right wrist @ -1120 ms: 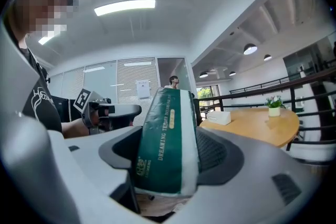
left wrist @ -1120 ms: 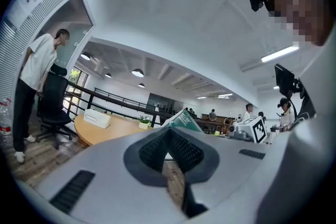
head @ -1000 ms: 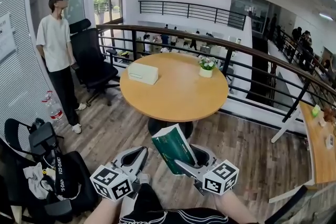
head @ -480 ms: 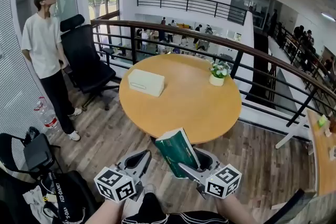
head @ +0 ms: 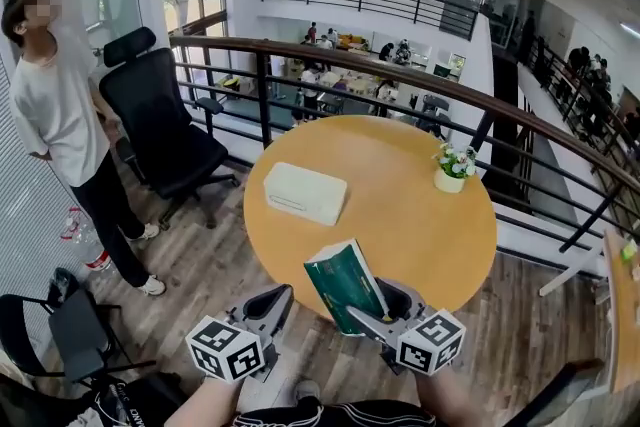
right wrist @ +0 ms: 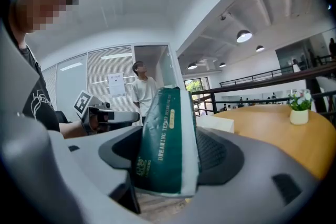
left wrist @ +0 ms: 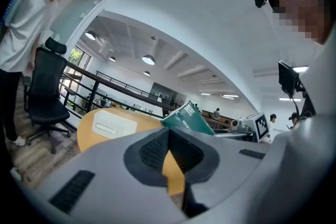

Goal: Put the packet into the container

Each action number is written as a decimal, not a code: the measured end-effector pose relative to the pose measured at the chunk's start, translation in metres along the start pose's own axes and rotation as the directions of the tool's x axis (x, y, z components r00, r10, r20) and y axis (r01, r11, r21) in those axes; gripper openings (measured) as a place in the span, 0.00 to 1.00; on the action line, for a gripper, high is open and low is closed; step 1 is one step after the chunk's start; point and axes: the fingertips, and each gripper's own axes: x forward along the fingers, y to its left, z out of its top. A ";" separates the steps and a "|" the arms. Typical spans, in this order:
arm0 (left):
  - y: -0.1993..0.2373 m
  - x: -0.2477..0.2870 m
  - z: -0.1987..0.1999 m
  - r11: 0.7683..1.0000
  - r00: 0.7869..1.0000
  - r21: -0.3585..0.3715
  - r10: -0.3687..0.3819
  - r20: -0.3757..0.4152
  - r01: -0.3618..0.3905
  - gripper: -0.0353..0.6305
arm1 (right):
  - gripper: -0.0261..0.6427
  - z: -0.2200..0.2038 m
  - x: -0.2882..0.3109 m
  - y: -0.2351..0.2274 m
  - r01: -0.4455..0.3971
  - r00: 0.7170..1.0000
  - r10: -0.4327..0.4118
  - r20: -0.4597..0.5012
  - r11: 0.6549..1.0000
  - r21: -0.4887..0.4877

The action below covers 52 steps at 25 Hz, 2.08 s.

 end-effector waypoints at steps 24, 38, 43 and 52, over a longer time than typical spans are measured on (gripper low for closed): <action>0.093 0.050 0.032 0.999 0.999 0.013 0.047 -0.026 -0.047 0.06 | 0.53 0.066 0.115 -0.070 -0.047 0.999 0.046 -0.018 0.995 -0.087; 0.142 0.099 0.027 0.996 0.993 -0.033 0.080 -0.083 -0.083 0.06 | 0.53 0.068 0.204 -0.136 -0.096 0.985 0.051 -0.167 0.958 -0.271; 0.156 0.103 0.024 0.993 0.991 -0.053 0.097 -0.092 -0.102 0.06 | 0.53 0.067 0.241 -0.149 -0.127 0.974 0.047 -0.220 0.921 -0.368; 0.173 0.101 0.009 0.985 0.983 -0.088 0.140 -0.121 -0.151 0.06 | 0.53 0.026 0.289 -0.158 -0.268 0.921 0.066 -0.385 0.823 -0.500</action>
